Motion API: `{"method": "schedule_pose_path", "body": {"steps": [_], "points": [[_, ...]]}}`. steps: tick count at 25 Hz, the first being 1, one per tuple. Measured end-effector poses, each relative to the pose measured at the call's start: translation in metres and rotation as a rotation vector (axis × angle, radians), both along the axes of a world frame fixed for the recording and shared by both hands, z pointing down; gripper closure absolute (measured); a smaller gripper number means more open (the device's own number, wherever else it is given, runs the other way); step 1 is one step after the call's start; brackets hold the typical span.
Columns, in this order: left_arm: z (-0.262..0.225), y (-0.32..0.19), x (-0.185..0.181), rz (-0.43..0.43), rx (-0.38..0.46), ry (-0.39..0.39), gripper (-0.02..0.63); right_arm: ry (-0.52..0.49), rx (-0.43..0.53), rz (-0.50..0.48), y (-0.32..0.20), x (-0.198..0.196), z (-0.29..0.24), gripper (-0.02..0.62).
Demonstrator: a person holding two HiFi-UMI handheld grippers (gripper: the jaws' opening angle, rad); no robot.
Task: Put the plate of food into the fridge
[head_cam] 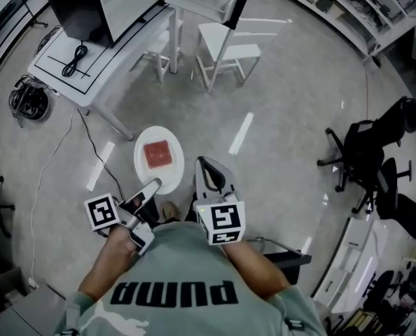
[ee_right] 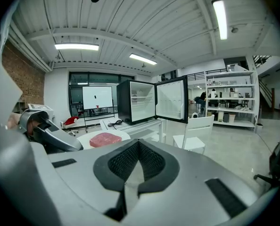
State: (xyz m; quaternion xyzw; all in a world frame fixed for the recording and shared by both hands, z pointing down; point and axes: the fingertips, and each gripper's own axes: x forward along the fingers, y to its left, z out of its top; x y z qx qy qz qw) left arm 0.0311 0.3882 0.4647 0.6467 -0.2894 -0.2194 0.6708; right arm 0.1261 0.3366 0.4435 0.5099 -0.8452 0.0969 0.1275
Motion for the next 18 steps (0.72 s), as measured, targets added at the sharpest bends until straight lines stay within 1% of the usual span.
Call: {"method": "schedule_pose_path", "body": {"steps": [11, 18], "points": [[-0.008, -0.030, 0.037, 0.020, 0.005, 0.023, 0.532, 0.001, 0.008, 0.027, -0.026, 0.040, -0.007, 0.592], [-0.015, -0.056, 0.052, 0.013, 0.014, 0.023, 0.532, -0.016, 0.024, 0.025, -0.053, 0.054, -0.015, 0.592]]}}
